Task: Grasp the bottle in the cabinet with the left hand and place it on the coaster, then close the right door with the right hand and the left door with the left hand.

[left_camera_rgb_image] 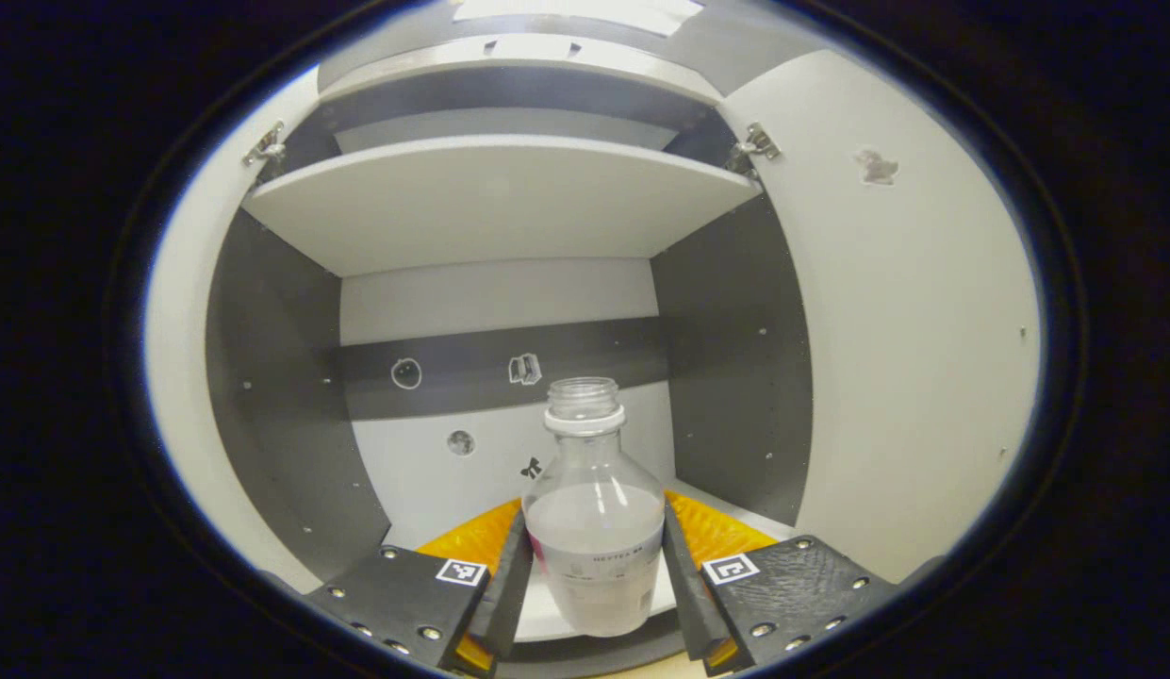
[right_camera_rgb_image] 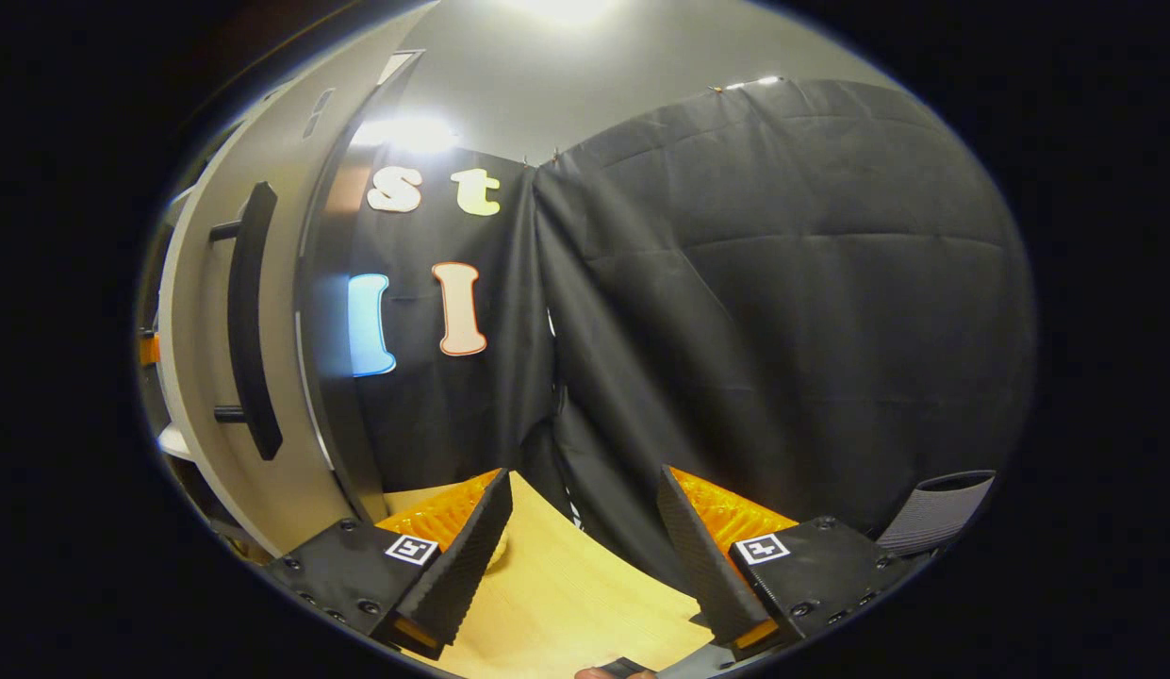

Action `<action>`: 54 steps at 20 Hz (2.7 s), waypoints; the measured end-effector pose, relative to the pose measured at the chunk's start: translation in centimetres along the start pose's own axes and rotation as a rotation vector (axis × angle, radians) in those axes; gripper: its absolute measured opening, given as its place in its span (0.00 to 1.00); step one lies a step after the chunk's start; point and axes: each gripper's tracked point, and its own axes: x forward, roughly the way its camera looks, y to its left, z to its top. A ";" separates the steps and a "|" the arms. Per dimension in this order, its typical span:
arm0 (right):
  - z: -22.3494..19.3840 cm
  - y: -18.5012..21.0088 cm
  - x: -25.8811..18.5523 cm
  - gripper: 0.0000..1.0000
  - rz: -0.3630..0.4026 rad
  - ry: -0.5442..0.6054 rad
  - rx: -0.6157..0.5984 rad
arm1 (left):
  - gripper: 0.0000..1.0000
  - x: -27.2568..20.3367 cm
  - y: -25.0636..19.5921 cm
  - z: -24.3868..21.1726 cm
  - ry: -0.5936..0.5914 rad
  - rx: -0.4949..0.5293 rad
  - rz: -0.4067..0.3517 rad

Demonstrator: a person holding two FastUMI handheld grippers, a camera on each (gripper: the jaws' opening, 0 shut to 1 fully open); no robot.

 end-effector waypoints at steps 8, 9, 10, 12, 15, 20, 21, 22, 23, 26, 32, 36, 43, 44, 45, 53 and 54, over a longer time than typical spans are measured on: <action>2.6 1.4 -1.5 0.96 0.096 -0.036 0.025 | 0.68 -7.9 -0.7 -5.0 -0.027 -0.089 0.045; 3.0 1.4 -1.7 0.96 0.101 -0.045 0.017 | 0.68 -8.8 -0.9 -6.0 -0.018 -0.098 0.045; 3.2 1.5 -2.0 0.96 0.106 -0.052 0.008 | 0.68 -9.7 -1.3 -7.3 -0.009 -0.111 0.042; 3.3 1.9 -2.6 0.96 0.120 -0.053 -0.007 | 0.68 -11.4 -2.0 -9.1 -0.018 -0.149 0.022; 3.5 1.9 -3.1 0.96 0.124 -0.046 -0.046 | 0.68 -14.3 -3.7 -12.3 -0.042 -0.256 -0.022; 5.2 1.1 -4.0 0.99 0.119 -0.063 -0.070 | 0.68 -17.8 -3.9 -20.2 0.073 -0.286 0.012; 5.4 1.0 -4.3 0.99 0.119 -0.064 -0.077 | 0.68 -18.2 -4.0 -21.3 0.089 -0.289 0.017; 5.5 1.1 -4.5 0.99 0.121 -0.064 -0.085 | 0.68 -18.9 -4.2 -22.6 0.102 -0.292 0.018; 5.6 1.1 -4.7 0.96 0.124 -0.058 -0.086 | 0.68 -19.4 -4.5 -23.6 0.115 -0.292 0.013; 5.9 0.3 -5.5 0.99 0.109 -0.048 -0.054 | 0.68 -20.5 -5.7 -27.3 0.177 -0.268 -0.010; 5.9 -0.2 -7.4 0.98 0.106 -0.049 -0.055 | 0.68 -22.5 -8.4 -32.0 0.241 -0.194 -0.065; 4.5 -1.4 -8.5 0.96 0.091 0.002 -0.042 | 0.68 -22.9 -9.8 -34.7 0.268 -0.131 -0.071; 2.8 -3.1 -9.7 0.99 0.058 0.050 0.040 | 0.76 -23.0 -11.2 -37.9 0.300 -0.076 -0.070; 2.7 -3.1 -9.8 0.96 0.057 0.047 0.036 | 0.76 -23.2 -11.6 -38.4 0.312 -0.079 -0.086; 2.4 -3.0 -9.9 0.96 0.064 0.052 0.036 | 0.69 -23.4 -11.7 -38.7 0.321 -0.066 -0.096; 0.0 -1.0 -10.5 0.99 0.106 0.120 0.056 | 0.87 -26.3 -11.8 -38.8 0.376 -0.097 -0.091; -0.1 -0.6 -10.5 0.98 0.113 0.122 0.053 | 0.97 -26.4 -11.7 -38.3 0.371 -0.105 -0.096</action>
